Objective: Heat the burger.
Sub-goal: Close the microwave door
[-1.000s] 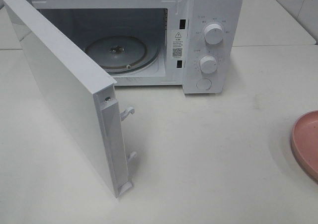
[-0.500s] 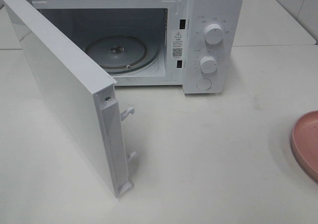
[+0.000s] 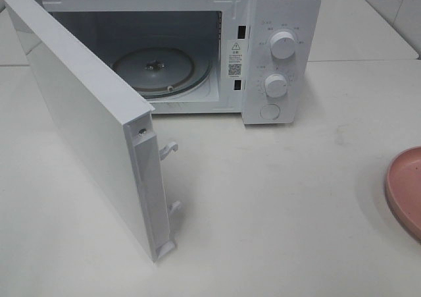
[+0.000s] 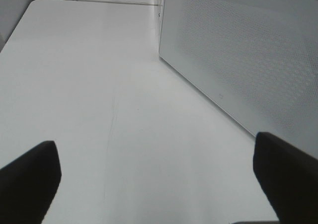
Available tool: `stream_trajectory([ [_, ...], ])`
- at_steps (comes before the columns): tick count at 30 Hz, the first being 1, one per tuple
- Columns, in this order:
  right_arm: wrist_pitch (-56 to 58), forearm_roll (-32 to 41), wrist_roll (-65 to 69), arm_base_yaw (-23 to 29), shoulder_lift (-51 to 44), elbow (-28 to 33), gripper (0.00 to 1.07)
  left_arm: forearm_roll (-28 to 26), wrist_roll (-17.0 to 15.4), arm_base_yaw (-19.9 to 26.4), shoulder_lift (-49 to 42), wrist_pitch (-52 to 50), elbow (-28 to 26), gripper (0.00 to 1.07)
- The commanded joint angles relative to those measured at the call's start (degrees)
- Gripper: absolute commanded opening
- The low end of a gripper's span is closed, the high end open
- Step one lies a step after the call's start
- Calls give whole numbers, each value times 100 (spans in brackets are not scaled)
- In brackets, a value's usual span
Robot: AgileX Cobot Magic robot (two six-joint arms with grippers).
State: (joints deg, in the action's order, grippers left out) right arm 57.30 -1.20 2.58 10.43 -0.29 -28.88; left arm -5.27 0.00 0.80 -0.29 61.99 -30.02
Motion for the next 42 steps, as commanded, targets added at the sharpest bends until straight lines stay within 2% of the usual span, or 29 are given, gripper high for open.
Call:
stream_trajectory([
  [1, -29, -6, -74, -34, -160, 40, 76, -6, -34, 11, -29, -69, 23, 99],
  [18, -29, -6, -74, -34, -160, 40, 76, -23, -40, 11, 6, -178, -80, 99],
  [21, -29, -6, -74, -34, -160, 40, 76, -17, -40, 11, 155, -390, -212, 98],
  [23, -29, -6, -74, -34, -160, 40, 76, -17, -40, 11, 498, -705, -235, 91],
  [24, -29, -6, -74, -34, -160, 40, 76, -17, -40, 11, 498, -705, -235, 91],
  [25, -29, -6, -74, -34, -160, 40, 76, -17, -40, 11, 613, -785, -235, 88],
  [26, -29, -6, -74, -34, -160, 40, 76, -23, -40, 11, 831, -951, -235, 81],
  [29, -29, 0, -74, -34, -160, 40, 76, -23, -40, 11, 957, -1049, -235, 76],
  [31, -29, 0, -74, -34, -160, 40, 76, -52, -40, 11, 1432, -1404, -235, 58],
  [32, -29, 0, -74, -34, -160, 40, 76, -52, -40, 11, 1432, -1404, -235, 58],
  [34, -29, 0, -74, -34, -160, 40, 76, -46, -40, 11, 1874, -1599, -235, 45],
  [35, -29, 0, -74, -34, -160, 40, 76, -46, -40, 11, 1874, -1599, -235, 45],
  [36, -29, 0, -74, -34, -160, 40, 76, -46, -40, 11, 2005, -1684, -235, 39],
  [37, -29, 0, -74, -34, -160, 40, 76, -74, -40, 11, 2326, -1874, -235, 23],
  [38, -29, 0, -74, -34, -160, 40, 76, -74, -40, 11, 2326, -1874, -235, 23],
  [39, -29, 0, -74, -34, -160, 40, 76, -109, -40, 11, 2607, -2080, -212, 8],
  [40, -29, 0, -74, -34, -160, 40, 76, -109, -40, 11, 2607, -2080, -212, 8],
  [41, -29, 0, -74, -34, -160, 40, 76, -115, -40, 11, 2750, -2212, -195, 0],
  [42, -29, 0, -74, -34, -160, 40, 76, -115, 0, 11, 3019, -2550, -115, 0],
])
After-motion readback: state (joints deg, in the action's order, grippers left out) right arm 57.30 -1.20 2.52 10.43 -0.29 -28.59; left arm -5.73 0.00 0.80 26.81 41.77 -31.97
